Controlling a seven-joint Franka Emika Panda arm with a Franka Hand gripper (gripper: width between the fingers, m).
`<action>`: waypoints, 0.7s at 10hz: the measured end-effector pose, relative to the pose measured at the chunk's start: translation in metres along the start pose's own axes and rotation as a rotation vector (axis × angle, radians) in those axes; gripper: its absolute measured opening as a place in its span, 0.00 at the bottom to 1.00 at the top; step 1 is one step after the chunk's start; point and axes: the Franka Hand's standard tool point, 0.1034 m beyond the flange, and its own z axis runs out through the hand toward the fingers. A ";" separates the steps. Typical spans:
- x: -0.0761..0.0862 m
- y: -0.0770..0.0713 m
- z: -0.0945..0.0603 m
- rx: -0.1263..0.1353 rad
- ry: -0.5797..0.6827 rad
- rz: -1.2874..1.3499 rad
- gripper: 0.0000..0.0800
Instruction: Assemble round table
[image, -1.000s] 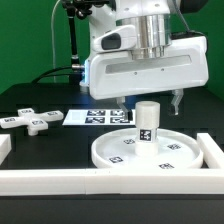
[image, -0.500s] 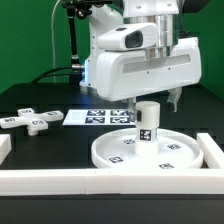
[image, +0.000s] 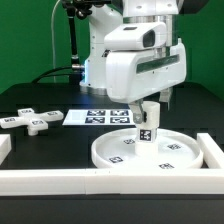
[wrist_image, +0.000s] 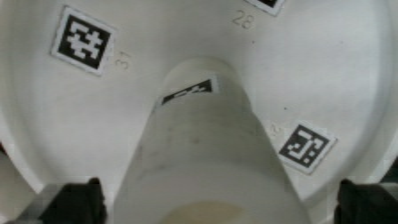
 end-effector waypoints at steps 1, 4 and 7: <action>0.002 0.000 0.000 -0.010 -0.013 -0.093 0.81; 0.004 -0.001 0.000 -0.023 -0.050 -0.345 0.81; 0.002 -0.001 0.002 -0.028 -0.077 -0.548 0.81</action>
Offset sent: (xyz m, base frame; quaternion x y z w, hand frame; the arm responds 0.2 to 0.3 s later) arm 0.0041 0.0102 -0.0013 0.0037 -0.0374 -0.2624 0.9642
